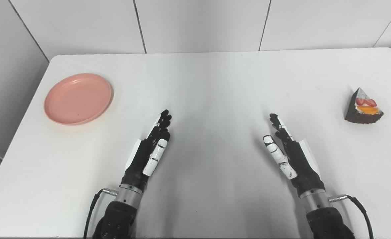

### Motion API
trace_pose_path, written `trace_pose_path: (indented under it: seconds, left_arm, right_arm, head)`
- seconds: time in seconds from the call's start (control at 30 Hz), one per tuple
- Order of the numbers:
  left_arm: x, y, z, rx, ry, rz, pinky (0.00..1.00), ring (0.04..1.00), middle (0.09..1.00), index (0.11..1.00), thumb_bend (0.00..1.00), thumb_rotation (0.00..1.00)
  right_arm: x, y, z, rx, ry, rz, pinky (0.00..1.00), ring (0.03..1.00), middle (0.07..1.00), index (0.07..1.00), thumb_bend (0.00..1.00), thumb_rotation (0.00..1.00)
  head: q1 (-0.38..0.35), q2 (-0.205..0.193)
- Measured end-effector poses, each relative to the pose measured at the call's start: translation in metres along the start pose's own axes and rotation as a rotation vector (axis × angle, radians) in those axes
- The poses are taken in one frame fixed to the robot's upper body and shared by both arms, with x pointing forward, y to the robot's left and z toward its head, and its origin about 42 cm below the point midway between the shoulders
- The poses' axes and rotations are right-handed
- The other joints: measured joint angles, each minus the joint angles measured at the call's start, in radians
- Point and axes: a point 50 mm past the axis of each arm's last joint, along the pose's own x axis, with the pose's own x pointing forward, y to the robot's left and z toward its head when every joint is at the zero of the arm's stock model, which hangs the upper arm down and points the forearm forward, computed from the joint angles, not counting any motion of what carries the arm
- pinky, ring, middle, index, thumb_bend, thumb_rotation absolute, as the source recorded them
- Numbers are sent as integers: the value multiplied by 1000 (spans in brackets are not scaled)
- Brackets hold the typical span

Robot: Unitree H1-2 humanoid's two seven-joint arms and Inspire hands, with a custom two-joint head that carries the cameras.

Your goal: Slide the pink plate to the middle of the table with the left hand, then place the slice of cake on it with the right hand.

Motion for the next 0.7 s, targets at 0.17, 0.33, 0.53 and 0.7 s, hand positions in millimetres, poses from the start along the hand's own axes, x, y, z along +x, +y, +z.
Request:
trace_pose_path:
  seconds: [0.17,0.33,0.53,0.7]
  left_arm:
    - [0,0,0,0,0,0,945,960,961,948,487,1000]
    - [0,0,0,0,0,0,947,961,965,951,487,1000]
    - [0,0,0,0,0,0,945,960,963,950,487,1000]
    - [0,0,0,0,0,0,945,960,960,948,490,1000]
  right_arm:
    - [0,0,0,0,-1,0,949,965,959,958,368,1000]
    - [0,0,0,1,-1,1,949,965,960,958,372,1000]
    - [0,0,0,0,-1,1,948,965,960,960,369,1000]
    - [0,0,0,-1,-1,2,949,965,959,959,369,1000]
  head:
    - [2,-2]
    - [3,-2]
    - [3,-2]
    - [6,2]
